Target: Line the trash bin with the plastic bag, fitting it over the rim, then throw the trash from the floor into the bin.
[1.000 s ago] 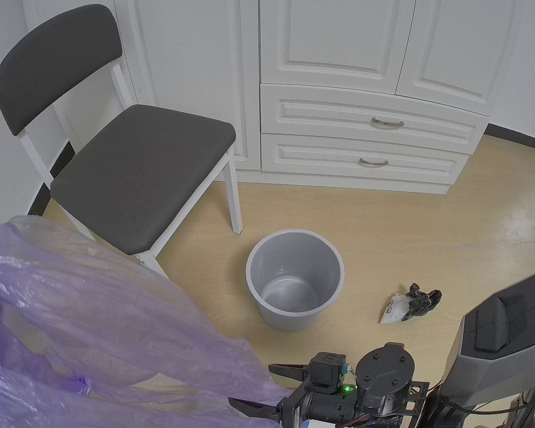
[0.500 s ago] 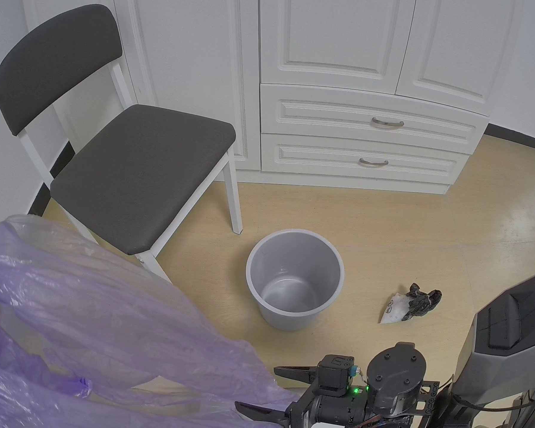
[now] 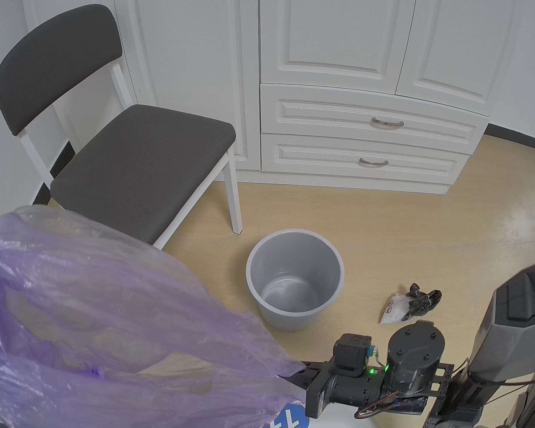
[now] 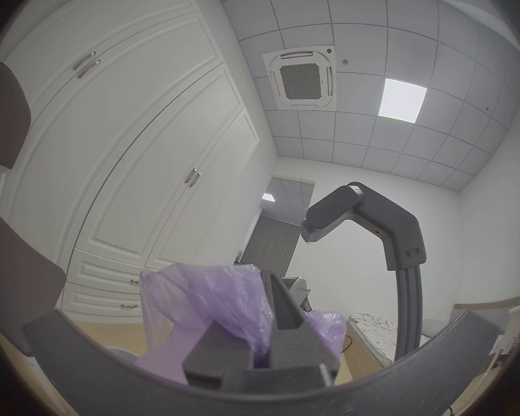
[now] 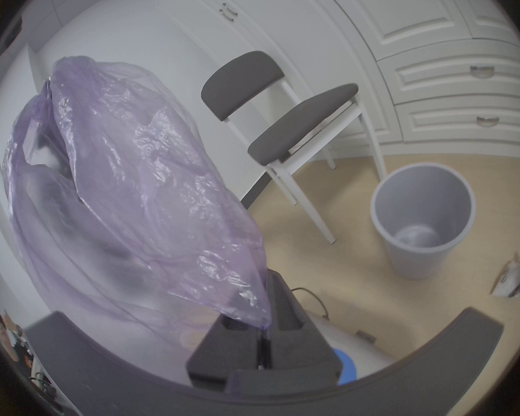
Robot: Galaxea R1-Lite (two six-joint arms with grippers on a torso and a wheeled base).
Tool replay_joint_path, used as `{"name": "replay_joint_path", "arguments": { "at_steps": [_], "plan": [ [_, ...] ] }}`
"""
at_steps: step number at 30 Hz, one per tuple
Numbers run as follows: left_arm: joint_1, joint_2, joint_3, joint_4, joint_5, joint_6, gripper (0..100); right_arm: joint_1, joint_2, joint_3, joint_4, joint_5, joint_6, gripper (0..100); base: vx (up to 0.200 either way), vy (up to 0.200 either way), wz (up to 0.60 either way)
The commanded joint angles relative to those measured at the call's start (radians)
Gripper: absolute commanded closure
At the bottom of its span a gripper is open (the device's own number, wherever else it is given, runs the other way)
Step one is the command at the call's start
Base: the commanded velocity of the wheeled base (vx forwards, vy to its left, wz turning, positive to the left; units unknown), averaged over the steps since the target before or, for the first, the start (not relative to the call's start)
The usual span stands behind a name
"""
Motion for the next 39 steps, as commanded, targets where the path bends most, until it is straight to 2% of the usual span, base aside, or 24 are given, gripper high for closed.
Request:
{"name": "replay_joint_path", "arguments": {
  "at_steps": [1,4,8,12,13,14,16,17,20,23,30,32,34,35,36,37,39],
  "plan": [
    [0.004,0.054,-0.004,0.002,0.019,0.005,100,-0.036,-0.068,-0.001,-0.018,0.0,-0.013,100,0.0,0.0,0.0],
    [0.011,0.121,-0.007,0.002,0.024,0.005,100,-0.048,-0.116,-0.003,-0.018,-0.006,-0.035,100,0.0,0.0,0.0],
    [0.075,0.239,-0.012,-0.003,0.031,0.014,100,-0.125,-0.191,-0.026,0.031,-0.009,-0.105,100,0.0,0.0,0.0],
    [0.107,0.401,-0.036,-0.001,0.042,0.076,100,-0.24,-0.304,-0.109,0.218,-0.01,-0.122,100,0.0,0.0,0.0],
    [0.107,0.401,-0.036,-0.001,0.042,0.076,100,-0.24,-0.304,-0.109,0.218,-0.01,-0.122,100,0.0,0.0,0.0],
    [0.109,0.465,-0.041,0.0,0.065,0.119,100,-0.292,-0.357,-0.159,0.338,-0.012,-0.121,100,0.0,0.0,0.0],
    [0.109,0.497,-0.041,0.0,0.077,0.142,100,-0.322,-0.387,-0.185,0.41,-0.018,-0.121,100,0.0,0.0,0.0],
    [0.109,0.537,-0.044,0.0,0.083,0.168,100,-0.348,-0.418,-0.221,0.491,-0.032,-0.119,100,0.0,0.0,0.0],
    [0.126,0.6,-0.044,0.002,0.083,0.209,100,-0.38,-0.458,-0.277,0.609,-0.067,-0.116,100,0.0,0.0,0.0],
    [0.144,0.655,-0.048,0.002,0.083,0.234,100,-0.391,-0.481,-0.308,0.669,-0.098,-0.114,100,0.0,0.0,0.0],
    [0.19,0.789,-0.111,0.005,0.102,0.257,100,-0.378,-0.487,-0.322,0.698,-0.145,-0.114,100,0.0,0.0,0.0],
    [0.192,0.825,-0.144,0.005,0.163,0.26,100,-0.374,-0.484,-0.322,0.7,-0.155,-0.114,100,0.0,0.0,0.0],
    [0.185,0.862,-0.179,0.005,0.264,0.283,100,-0.36,-0.484,-0.322,0.703,-0.175,-0.116,100,0.0,0.0,0.0],
    [0.185,0.865,-0.182,0.006,0.274,0.286,100,-0.36,-0.482,-0.322,0.703,-0.176,-0.116,100,0.0,0.0,0.0],
    [0.167,0.93,-0.234,0.005,0.449,0.353,100,-0.345,-0.479,-0.323,0.703,-0.202,-0.117,100,0.0,0.0,0.0],
    [0.161,0.948,-0.248,0.003,0.502,0.372,100,-0.341,-0.479,-0.323,0.703,-0.205,-0.117,100,0.0,0.0,0.0],
    [0.132,0.997,-0.298,-0.006,0.674,0.422,100,-0.334,-0.479,-0.323,0.703,-0.218,-0.119,100,0.0,0.0,0.0]
  ]
}}
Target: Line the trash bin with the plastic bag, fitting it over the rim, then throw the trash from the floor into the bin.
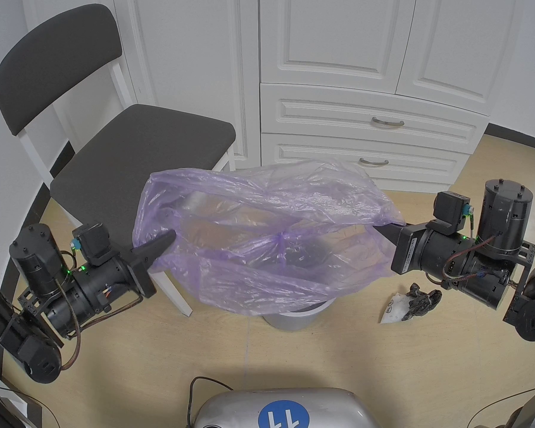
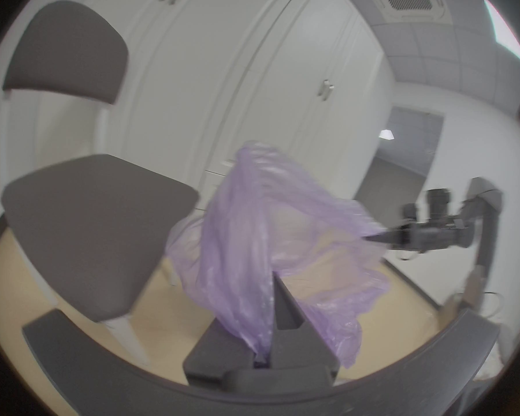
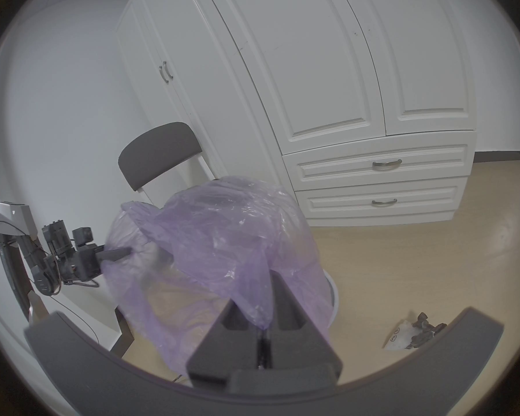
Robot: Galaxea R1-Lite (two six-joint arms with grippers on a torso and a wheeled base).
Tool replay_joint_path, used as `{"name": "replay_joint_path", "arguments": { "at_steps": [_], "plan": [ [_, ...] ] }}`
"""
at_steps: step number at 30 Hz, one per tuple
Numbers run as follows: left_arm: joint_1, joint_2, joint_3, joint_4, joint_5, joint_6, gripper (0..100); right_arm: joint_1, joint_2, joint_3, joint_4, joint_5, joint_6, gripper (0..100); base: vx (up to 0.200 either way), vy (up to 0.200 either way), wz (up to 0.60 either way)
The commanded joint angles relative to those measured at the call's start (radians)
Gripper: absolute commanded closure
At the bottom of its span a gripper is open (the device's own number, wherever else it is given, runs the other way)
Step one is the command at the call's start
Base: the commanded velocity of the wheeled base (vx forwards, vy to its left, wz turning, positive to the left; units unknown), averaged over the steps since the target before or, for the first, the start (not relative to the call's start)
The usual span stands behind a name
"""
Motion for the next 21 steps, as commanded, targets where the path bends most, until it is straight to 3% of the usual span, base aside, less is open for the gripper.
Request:
{"name": "replay_joint_path", "arguments": {
  "at_steps": [1,2,3,8,12,17,21],
  "plan": [
    [-0.047,0.181,-0.132,-0.011,0.301,0.113,100,0.031,-0.002,-0.004,0.003,-0.041,-0.003,100,0.0,0.0,0.0],
    [-0.076,0.215,-0.163,-0.019,0.426,0.136,100,0.031,0.001,-0.002,0.004,-0.054,-0.007,100,0.0,0.0,0.0],
    [-0.087,0.221,-0.167,-0.019,0.456,0.138,100,0.031,0.004,-0.002,0.01,-0.06,-0.009,100,0.0,0.0,0.0],
    [-0.1,0.216,-0.143,-0.006,0.458,0.142,100,0.031,0.001,-0.024,0.104,-0.124,-0.046,100,0.0,0.0,0.0],
    [-0.104,0.213,-0.118,-0.006,0.427,0.142,100,0.031,0.0,-0.012,0.118,-0.132,-0.061,100,0.0,0.0,0.0],
    [-0.097,0.17,-0.015,-0.011,0.294,0.207,100,0.01,0.015,0.036,0.119,-0.135,-0.164,100,0.0,0.0,0.0],
    [-0.07,0.175,-0.003,-0.016,0.271,0.231,100,-0.033,0.047,0.033,0.107,-0.17,-0.207,100,0.0,0.0,0.0]
  ]
}}
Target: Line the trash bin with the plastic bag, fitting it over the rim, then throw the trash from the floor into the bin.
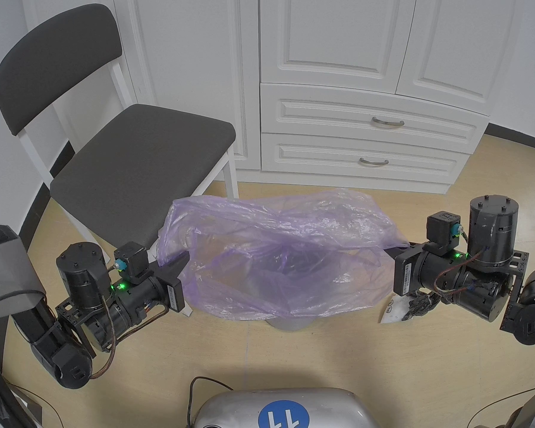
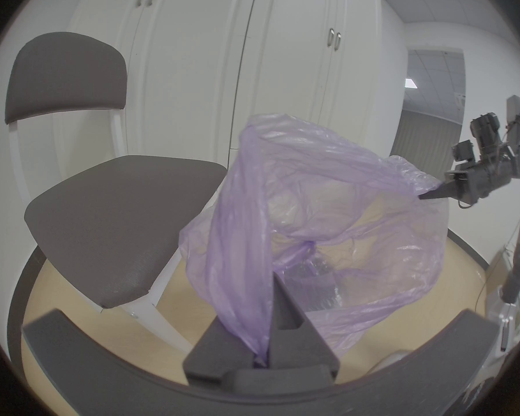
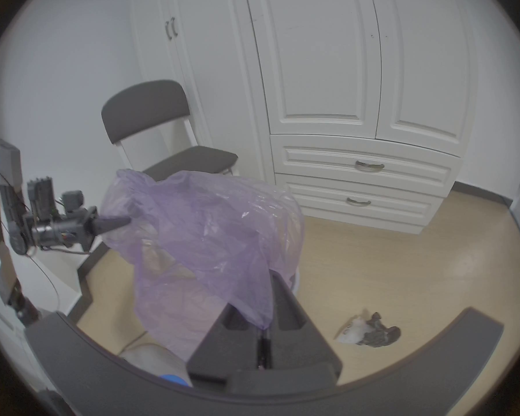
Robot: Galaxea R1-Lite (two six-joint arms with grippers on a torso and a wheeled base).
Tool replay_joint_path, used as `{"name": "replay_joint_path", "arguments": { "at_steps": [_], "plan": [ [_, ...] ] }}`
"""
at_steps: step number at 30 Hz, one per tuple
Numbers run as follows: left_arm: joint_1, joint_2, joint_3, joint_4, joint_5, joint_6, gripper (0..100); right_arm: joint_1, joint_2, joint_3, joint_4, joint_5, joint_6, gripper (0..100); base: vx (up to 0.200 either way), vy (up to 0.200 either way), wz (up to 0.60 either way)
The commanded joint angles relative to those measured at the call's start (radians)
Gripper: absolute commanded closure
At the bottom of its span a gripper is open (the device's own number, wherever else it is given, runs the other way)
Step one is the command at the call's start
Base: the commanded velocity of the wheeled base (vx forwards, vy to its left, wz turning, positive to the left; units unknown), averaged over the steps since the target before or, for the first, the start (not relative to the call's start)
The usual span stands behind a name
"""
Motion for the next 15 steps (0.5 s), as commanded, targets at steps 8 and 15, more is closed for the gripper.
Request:
{"name": "replay_joint_path", "arguments": {
  "at_steps": [8,15],
  "plan": [
    [0.073,0.041,-0.002,-0.004,-0.04,0.026,100,-0.149,0.092,0.028,-0.01,-0.053,-0.14,100,0.0,0.0,0.0],
    [0.098,0.072,-0.025,-0.006,-0.042,0.027,100,-0.203,0.097,0.063,-0.01,-0.051,-0.24,100,0.0,0.0,0.0]
  ]
}}
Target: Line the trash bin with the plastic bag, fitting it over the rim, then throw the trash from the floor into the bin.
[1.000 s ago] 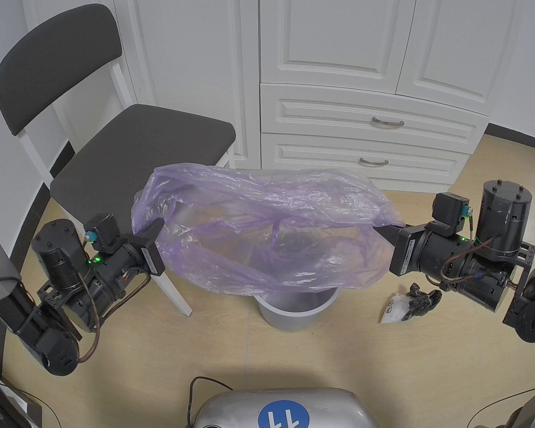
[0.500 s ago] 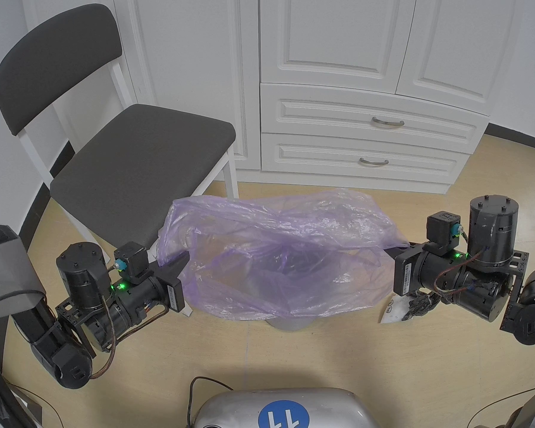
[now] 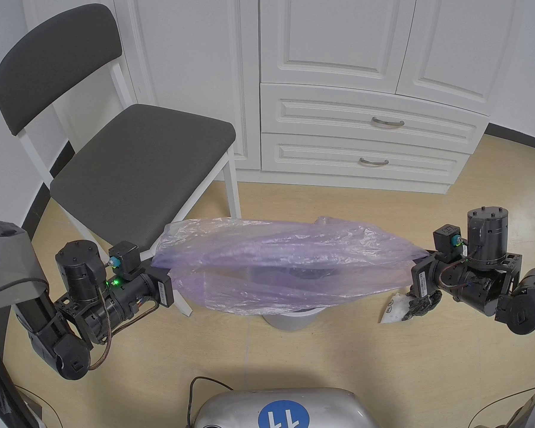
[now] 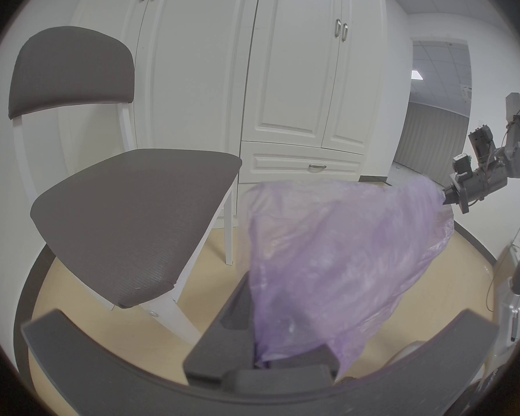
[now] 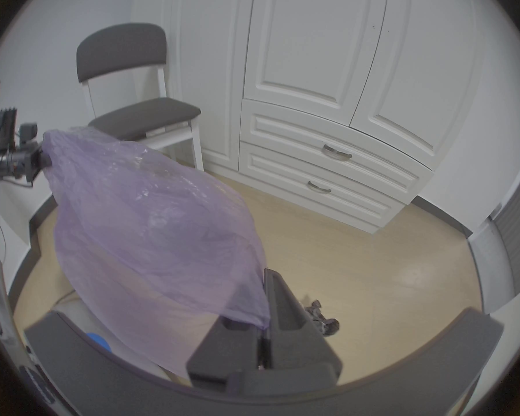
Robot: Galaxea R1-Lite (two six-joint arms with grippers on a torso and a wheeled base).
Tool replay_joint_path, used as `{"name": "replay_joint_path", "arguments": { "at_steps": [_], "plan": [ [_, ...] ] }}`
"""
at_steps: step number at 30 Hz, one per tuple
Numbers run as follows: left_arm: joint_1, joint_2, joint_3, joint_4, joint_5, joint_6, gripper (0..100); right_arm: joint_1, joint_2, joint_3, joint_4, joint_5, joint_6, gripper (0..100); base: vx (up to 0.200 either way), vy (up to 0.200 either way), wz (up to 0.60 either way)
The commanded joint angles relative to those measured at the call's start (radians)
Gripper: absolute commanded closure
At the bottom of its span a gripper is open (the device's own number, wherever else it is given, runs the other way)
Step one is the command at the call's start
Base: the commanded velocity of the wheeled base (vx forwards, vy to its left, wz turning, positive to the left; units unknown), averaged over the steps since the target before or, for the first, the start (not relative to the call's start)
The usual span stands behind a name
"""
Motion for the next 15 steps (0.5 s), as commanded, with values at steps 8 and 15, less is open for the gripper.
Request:
{"name": "replay_joint_path", "arguments": {
  "at_steps": [8,15],
  "plan": [
    [0.036,0.026,-0.015,-0.001,-0.029,0.002,100,-0.098,0.029,0.027,0.003,-0.002,-0.086,100,0.0,0.0,0.0],
    [0.037,0.046,-0.017,-0.001,-0.035,0.022,100,-0.139,0.028,0.047,0.001,0.01,-0.141,100,0.0,0.0,0.0]
  ]
}}
